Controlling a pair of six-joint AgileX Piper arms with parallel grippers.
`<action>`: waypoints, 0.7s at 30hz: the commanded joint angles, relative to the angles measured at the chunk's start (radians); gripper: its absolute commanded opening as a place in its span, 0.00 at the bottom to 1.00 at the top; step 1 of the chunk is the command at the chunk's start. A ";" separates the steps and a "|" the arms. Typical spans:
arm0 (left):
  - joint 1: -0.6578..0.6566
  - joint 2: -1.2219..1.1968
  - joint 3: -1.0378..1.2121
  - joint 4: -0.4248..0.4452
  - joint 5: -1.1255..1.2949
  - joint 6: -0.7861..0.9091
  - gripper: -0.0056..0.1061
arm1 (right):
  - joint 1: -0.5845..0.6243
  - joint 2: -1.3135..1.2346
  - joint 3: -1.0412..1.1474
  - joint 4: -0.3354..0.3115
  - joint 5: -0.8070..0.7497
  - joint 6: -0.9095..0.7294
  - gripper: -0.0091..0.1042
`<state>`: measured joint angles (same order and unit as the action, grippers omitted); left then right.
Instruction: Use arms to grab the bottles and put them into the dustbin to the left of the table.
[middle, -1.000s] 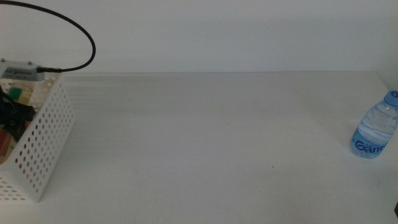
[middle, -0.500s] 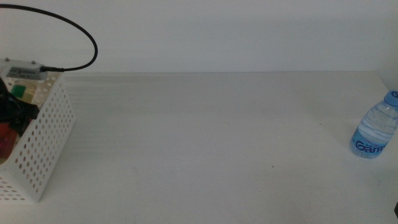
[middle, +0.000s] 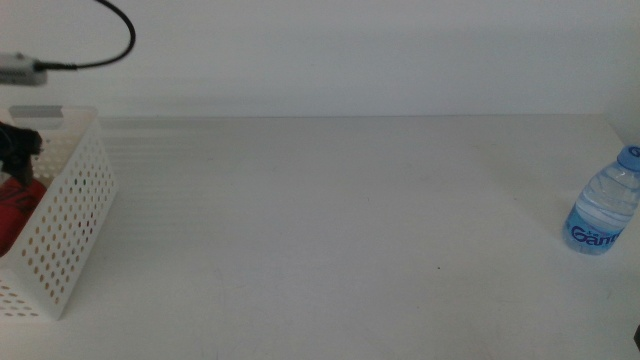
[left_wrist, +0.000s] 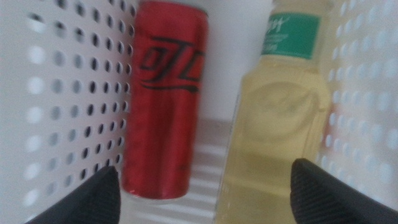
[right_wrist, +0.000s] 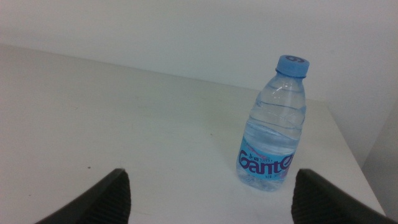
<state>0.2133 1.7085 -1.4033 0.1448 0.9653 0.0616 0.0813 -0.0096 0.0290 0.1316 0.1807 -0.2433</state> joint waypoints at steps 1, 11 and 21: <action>-0.002 -0.101 -0.031 -0.021 -0.025 -0.017 0.86 | -0.005 -0.028 -0.009 -0.008 -0.070 -0.015 0.68; -0.236 -0.364 -0.015 -0.051 -0.184 0.032 0.82 | -0.005 -0.028 -0.009 -0.008 -0.070 -0.015 0.68; -0.502 -0.515 0.002 -0.077 -0.200 -0.032 0.82 | -0.005 -0.028 -0.009 -0.008 -0.070 -0.015 0.68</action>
<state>-0.2585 1.2307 -1.3815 0.0858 0.8291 0.0467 0.0813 -0.0096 0.0290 0.1316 0.1807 -0.2433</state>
